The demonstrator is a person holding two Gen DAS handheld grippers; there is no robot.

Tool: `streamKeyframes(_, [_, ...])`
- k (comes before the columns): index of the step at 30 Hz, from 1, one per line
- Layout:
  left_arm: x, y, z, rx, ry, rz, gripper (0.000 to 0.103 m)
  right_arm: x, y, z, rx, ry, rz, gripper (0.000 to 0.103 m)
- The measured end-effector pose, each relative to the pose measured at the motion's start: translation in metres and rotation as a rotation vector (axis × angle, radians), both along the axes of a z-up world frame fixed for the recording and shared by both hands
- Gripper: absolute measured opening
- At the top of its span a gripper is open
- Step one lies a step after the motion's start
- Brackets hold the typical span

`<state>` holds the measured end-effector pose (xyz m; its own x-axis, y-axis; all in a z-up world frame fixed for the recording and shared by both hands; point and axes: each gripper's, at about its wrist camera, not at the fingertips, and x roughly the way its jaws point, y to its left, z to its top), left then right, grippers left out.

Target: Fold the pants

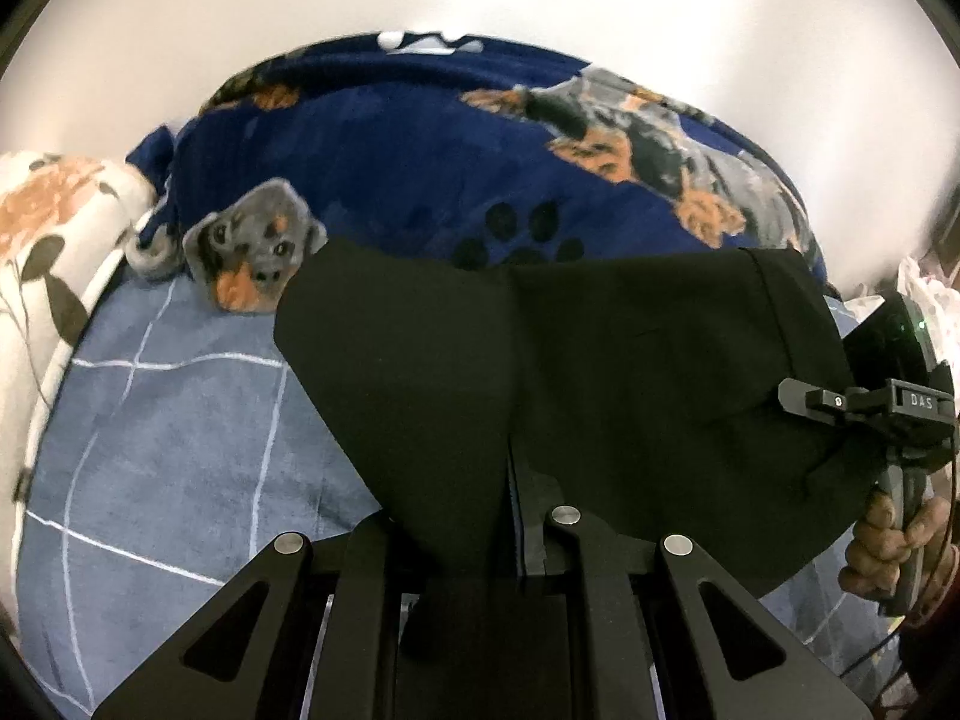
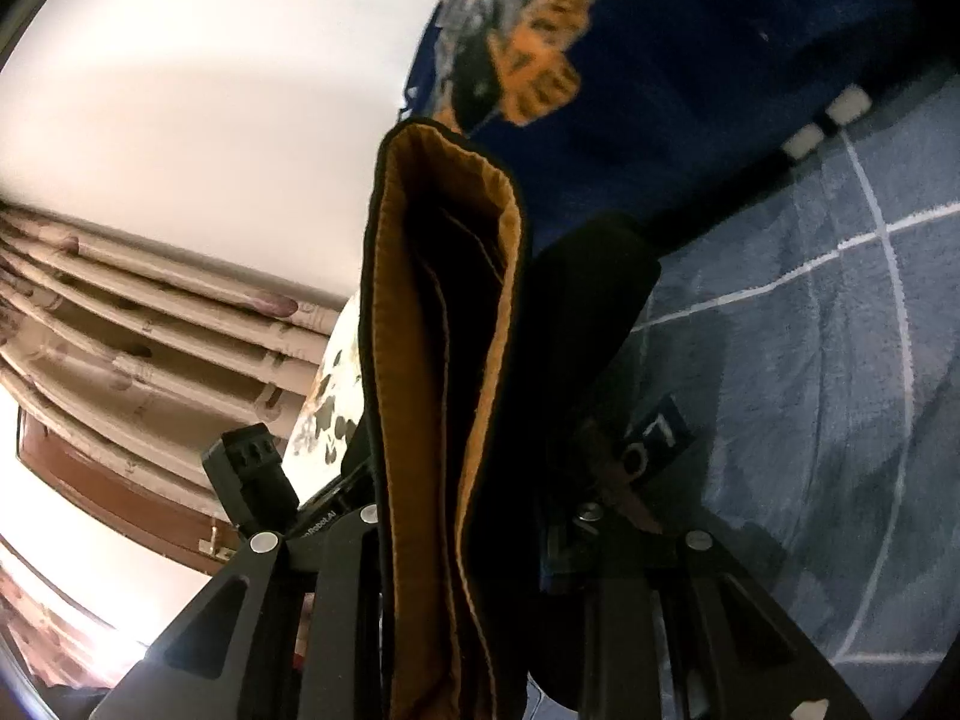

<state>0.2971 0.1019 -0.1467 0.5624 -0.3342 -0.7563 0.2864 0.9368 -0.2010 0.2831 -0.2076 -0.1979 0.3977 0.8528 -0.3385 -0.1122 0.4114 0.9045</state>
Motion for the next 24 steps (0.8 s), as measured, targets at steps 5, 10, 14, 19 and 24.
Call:
streamKeyframes(5, [0.002, 0.002, -0.011, 0.007, 0.002, 0.003, 0.013, 0.001, -0.004, -0.011, -0.001, 0.021, -0.016, 0.024])
streamKeyframes(10, [0.002, 0.005, -0.025, 0.006, 0.013, 0.024, 0.016, 0.002, -0.007, -0.025, -0.026, 0.057, -0.040, 0.024])
streamKeyframes(14, [0.000, 0.004, -0.031, 0.026, -0.001, 0.037, 0.021, 0.001, -0.007, -0.031, -0.078, 0.067, -0.051, 0.024])
streamKeyframes(19, [-0.002, 0.006, -0.038, 0.063, -0.026, 0.088, 0.043, -0.001, -0.002, -0.024, -0.207, 0.036, -0.071, 0.026])
streamKeyframes(24, [-0.005, 0.012, -0.044, 0.073, -0.037, 0.153, 0.064, -0.002, 0.009, -0.018, -0.321, 0.000, -0.098, 0.030])
